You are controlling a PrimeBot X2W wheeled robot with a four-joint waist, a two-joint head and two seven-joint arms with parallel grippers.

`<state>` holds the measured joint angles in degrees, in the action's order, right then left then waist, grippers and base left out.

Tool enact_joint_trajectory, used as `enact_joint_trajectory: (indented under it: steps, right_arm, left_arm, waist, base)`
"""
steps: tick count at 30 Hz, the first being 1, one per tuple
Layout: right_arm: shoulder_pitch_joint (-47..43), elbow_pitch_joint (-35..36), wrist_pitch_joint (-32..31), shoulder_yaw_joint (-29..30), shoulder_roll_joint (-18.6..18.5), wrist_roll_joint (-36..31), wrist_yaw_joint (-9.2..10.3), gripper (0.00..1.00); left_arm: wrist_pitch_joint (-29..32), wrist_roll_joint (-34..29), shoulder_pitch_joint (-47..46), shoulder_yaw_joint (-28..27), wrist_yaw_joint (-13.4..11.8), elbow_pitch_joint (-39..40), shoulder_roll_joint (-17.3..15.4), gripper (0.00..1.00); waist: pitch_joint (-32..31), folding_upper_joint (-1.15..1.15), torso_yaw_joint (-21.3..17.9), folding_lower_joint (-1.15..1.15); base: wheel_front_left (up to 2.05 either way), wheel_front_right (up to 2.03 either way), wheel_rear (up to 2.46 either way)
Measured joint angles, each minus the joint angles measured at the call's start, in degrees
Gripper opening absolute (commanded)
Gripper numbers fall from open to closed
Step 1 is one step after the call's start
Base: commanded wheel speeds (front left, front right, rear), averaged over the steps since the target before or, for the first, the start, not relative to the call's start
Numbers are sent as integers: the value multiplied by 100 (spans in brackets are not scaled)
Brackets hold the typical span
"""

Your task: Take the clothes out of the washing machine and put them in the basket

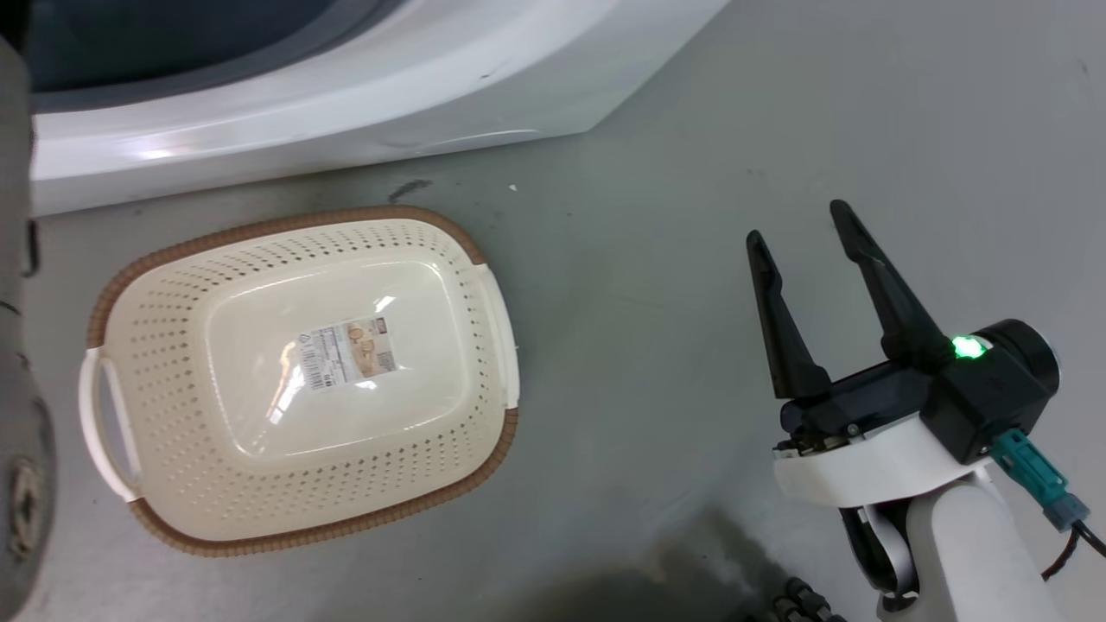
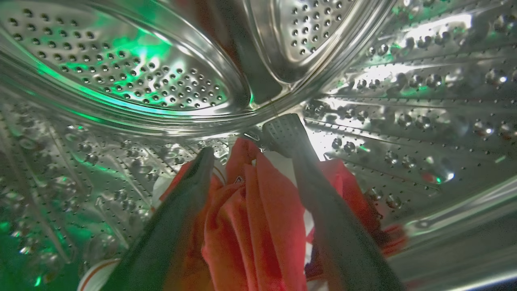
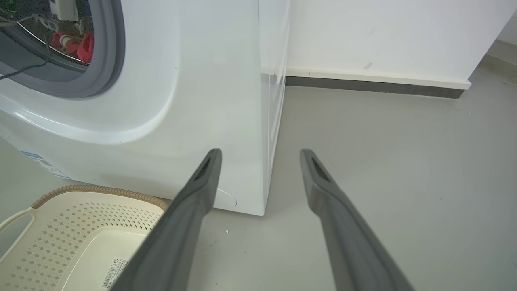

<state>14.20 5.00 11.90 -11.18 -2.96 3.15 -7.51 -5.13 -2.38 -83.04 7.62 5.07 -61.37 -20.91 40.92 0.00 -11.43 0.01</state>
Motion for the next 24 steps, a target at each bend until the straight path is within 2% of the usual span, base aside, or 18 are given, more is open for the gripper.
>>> enact_joint_trajectory:
  steps: [5,6,10,16,18,19,24]
  right_arm:
    - [23,-115,70,-147,0,104,0,100]
    - [26,-164,112,-220,-1,154,0,100]
    - [87,-248,148,-319,-1,223,0,100]
    - [113,-331,186,-381,0,286,0,100]
    - [140,-343,196,-396,0,305,0,100]
    - [171,-352,218,-396,1,346,0,100]
    - [226,-409,226,-375,0,369,0,100]
  left_arm:
    - [592,-141,-524,221,108,-419,-270,100]
    - [1006,-207,-747,377,159,-654,-392,100]
    - [1547,-268,-945,592,213,-896,-552,100]
    - [2363,-151,-1037,669,233,-1068,-498,100]
    - [2535,-86,-1043,632,214,-1089,-546,13]
    - [2622,-70,-1057,619,197,-1091,-559,0]
    - [2533,53,-971,544,-1,-1081,-568,0]
  waist:
    - [146,0,-205,0]
    - [215,0,-307,0]
    - [307,0,-418,0]
    - [438,0,-475,0]
    - [467,0,-491,0]
    - [477,0,-500,0]
    - [427,0,-520,0]
  base:
    - [0,0,0]
    - [0,0,0]
    - [0,0,0]
    - [0,0,0]
    - [0,0,0]
    - [0,0,0]
    - [0,0,0]
